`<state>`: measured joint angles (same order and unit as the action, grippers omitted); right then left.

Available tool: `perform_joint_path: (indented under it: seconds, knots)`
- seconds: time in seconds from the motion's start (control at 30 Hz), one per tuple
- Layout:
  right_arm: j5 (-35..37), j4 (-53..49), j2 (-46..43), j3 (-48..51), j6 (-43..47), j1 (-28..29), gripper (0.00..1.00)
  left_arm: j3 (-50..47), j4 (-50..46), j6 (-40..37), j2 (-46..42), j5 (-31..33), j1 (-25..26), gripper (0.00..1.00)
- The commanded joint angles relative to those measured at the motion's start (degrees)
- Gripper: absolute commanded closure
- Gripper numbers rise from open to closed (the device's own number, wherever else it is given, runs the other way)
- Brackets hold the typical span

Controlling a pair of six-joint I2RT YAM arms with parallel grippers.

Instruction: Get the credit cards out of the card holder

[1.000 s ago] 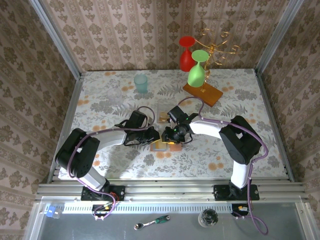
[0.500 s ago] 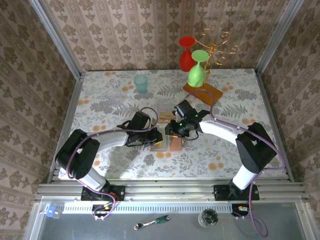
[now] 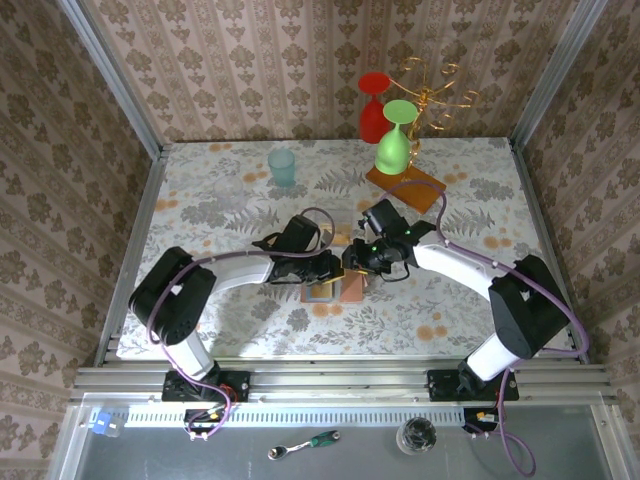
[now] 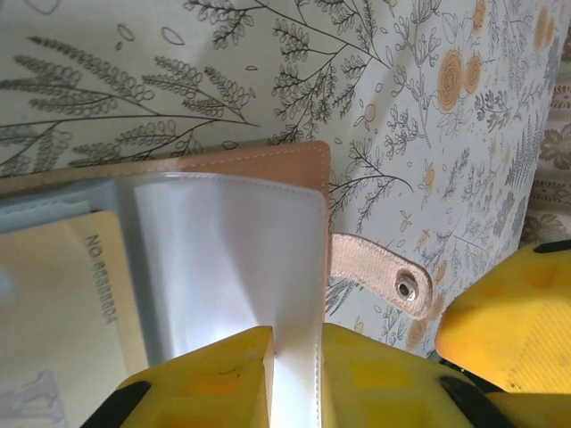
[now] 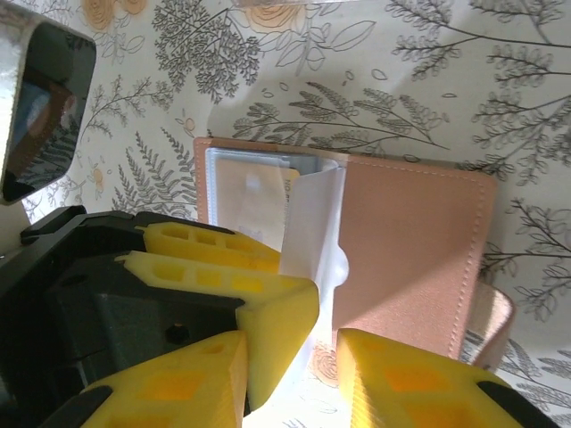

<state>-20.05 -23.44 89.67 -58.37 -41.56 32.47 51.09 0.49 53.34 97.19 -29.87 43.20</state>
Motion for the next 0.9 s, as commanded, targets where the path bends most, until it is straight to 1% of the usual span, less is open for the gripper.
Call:
perform_joint_path:
  seconds: [0.0, 0.43, 0.7, 0.87]
  knots:
    - [0.9, -2.1, -2.2, 1.0, 1.2, -0.4, 0.66, 2.7, 0.6, 0.6, 1.1, -1.3, 0.7, 0.77]
    - [0.4, -2.1, -3.1, 1.3, 0.6, -0.5, 0.66, 5.2, 0.4, -0.4, 2.1, -2.0, 0.2, 0.7]
    - [0.0, -2.1, -2.6, 0.4, 0.4, -0.4, 0.66, 3.9, 1.1, -0.6, 0.7, -2.4, -1.3, 0.69]
    - [-0.3, -1.5, -2.4, 0.7, -0.1, -0.3, 0.65, 4.9, 1.0, -1.0, 0.7, -3.0, -2.0, 0.7]
